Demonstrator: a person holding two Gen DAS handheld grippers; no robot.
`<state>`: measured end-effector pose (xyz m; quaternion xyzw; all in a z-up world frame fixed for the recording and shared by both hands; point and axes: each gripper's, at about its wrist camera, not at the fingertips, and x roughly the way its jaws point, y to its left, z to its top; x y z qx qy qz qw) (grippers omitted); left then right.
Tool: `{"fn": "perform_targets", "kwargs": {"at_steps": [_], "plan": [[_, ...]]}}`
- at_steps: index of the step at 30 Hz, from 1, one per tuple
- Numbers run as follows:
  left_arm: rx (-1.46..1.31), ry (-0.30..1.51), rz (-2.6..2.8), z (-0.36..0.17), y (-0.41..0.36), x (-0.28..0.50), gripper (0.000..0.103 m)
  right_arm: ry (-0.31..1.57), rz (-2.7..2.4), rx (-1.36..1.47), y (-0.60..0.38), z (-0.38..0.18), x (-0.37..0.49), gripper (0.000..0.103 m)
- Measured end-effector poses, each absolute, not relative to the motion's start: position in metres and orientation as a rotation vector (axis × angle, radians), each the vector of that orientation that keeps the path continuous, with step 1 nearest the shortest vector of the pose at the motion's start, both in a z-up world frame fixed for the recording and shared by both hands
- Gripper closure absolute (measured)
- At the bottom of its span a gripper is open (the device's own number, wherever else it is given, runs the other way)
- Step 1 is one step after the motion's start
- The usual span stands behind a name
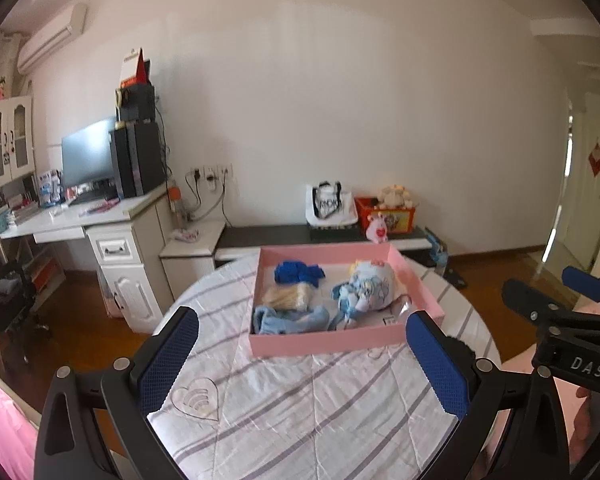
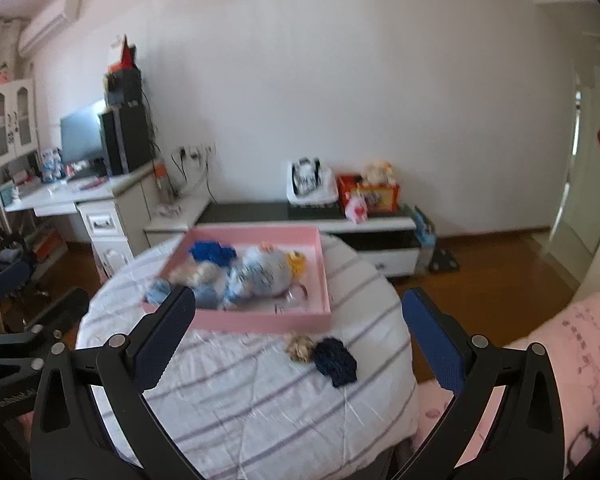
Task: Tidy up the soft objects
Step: 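Move left tool to beige scrunchie while right tool reaches navy crocheted piece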
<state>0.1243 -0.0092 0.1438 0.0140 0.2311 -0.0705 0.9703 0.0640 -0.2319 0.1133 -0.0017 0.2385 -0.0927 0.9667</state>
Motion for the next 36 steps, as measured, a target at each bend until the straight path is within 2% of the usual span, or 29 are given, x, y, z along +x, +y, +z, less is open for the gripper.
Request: {"fn": "perform_targets", "kwargs": {"at_steps": [13, 20, 29, 36], "plan": [[0.073, 0.66, -0.184, 0.098, -0.036, 0.199, 0.0, 0.822, -0.342, 0.009, -0.278, 0.019, 0.128, 0.0], [0.092, 0.767, -0.223, 0.065, -0.056, 0.242, 0.0, 0.959, -0.343, 0.108, -0.309, -0.024, 0.148, 0.0], [0.111, 0.869, -0.266, 0.024, -0.08, 0.293, 0.0, 0.98, -0.366, 0.172, -0.335, -0.052, 0.157, 0.0], [0.124, 0.935, -0.297, -0.004, -0.098, 0.316, 0.0, 0.875, -0.411, 0.106, -0.336, -0.059, 0.163, 0.0]]}}
